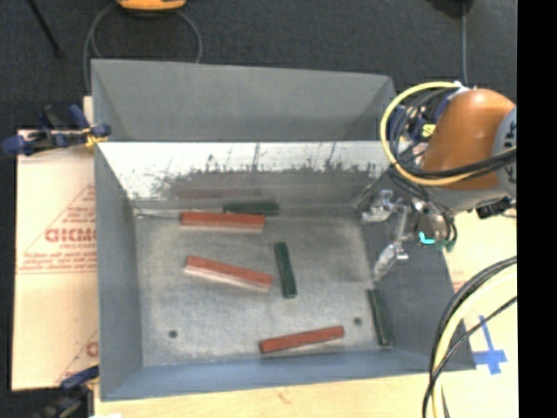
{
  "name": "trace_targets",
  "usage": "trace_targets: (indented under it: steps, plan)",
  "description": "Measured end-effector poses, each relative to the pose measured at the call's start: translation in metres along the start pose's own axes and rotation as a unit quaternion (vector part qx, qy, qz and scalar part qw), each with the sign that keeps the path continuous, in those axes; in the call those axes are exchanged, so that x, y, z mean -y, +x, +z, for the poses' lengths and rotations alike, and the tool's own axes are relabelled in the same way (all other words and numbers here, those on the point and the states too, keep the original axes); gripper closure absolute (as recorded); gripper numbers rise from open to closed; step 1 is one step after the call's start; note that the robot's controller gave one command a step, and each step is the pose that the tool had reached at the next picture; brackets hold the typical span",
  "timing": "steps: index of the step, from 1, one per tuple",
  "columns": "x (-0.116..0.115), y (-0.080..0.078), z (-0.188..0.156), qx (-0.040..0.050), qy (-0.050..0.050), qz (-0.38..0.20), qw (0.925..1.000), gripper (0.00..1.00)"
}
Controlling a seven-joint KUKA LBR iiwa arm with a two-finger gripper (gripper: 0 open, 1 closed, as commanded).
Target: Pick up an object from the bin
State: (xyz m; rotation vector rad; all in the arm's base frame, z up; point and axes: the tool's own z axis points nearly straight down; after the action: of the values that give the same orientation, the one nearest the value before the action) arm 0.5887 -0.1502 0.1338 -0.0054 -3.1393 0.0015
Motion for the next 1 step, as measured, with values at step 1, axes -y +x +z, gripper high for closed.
trace_targets:
  steps: [1]
  plan:
    - [-0.0003, -0.0020, -0.0037, 0.0034, 0.001, -0.001, 1.0000, 0.00]
